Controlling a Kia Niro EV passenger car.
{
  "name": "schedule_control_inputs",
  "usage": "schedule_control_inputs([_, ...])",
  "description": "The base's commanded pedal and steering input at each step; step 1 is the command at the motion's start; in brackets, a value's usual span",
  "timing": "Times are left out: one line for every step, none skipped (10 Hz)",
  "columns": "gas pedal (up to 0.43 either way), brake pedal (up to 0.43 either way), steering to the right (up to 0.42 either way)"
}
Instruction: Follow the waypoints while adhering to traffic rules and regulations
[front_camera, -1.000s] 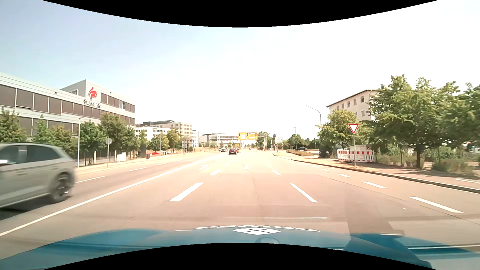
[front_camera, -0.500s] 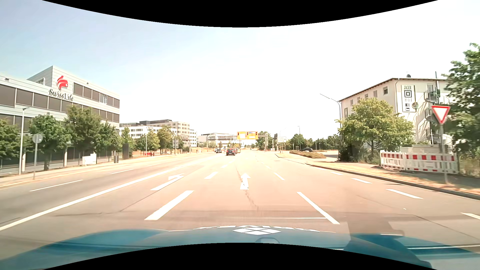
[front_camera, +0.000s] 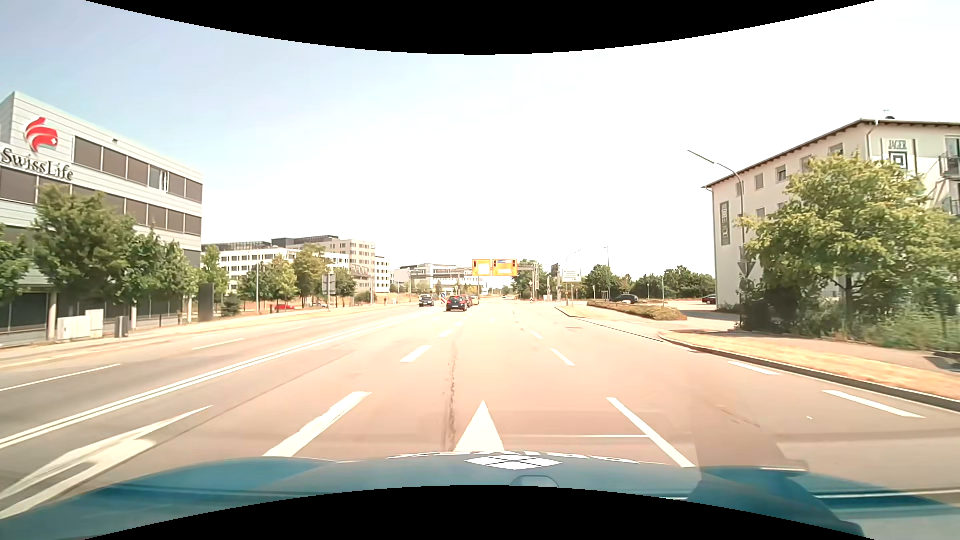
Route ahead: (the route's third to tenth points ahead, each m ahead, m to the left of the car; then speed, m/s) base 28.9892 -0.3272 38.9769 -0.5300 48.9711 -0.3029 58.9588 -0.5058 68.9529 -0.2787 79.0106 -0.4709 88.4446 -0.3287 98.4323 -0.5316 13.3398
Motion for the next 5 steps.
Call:
schedule_control_inputs([0.0, 0.213, 0.006])
schedule_control_inputs([0.0, 0.207, 0.009])
schedule_control_inputs([0.0, 0.183, 0.011])
schedule_control_inputs([0.0, 0.171, 0.013])
schedule_control_inputs([0.0, 0.146, 0.013])
